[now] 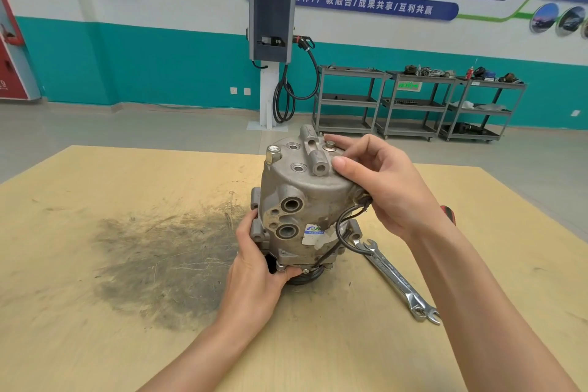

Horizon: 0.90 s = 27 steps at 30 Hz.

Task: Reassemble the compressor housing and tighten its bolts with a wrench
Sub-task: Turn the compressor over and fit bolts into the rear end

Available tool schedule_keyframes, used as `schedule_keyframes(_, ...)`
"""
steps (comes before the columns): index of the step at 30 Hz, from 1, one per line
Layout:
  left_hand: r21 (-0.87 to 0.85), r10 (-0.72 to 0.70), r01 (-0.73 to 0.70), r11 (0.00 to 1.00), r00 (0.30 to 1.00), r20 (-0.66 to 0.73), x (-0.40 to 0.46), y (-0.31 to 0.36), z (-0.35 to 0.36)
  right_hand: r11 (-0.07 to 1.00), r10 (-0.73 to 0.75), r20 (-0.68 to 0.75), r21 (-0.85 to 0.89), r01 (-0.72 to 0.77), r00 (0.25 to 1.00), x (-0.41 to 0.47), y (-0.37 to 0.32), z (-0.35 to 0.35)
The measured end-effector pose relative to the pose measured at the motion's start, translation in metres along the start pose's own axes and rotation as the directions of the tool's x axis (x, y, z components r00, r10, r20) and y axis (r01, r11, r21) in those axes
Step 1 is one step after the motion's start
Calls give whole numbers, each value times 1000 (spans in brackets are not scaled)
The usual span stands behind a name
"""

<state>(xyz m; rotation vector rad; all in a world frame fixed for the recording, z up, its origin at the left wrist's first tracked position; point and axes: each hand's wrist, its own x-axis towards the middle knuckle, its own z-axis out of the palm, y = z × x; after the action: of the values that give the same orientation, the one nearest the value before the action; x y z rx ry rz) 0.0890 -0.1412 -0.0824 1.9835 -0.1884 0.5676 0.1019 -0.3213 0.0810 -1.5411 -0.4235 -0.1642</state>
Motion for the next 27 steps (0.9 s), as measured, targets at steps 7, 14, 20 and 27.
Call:
schedule_keyframes(7, -57, 13, -13, 998, 1000, 2, -1, 0, -1, 1000, 11, 79, 20, -12, 997, -2, -2, -8)
schedule_keyframes(14, -108, 4, -1, 994, 1000, 29, -1, 1, -5, 1000, 2, 34, -7, -2, 999, -1, -1, -3)
schedule_keyframes(20, -110, 11, -7, 994, 999, 40, -1, 0, -7, 999, 20, 33, 39, -22, 999, -2, -1, -4)
schedule_keyframes(27, -118, 23, -15, 993, 998, 61, -3, 1, -8, 1000, 17, 49, 3, -17, 999, -2, -2, -5)
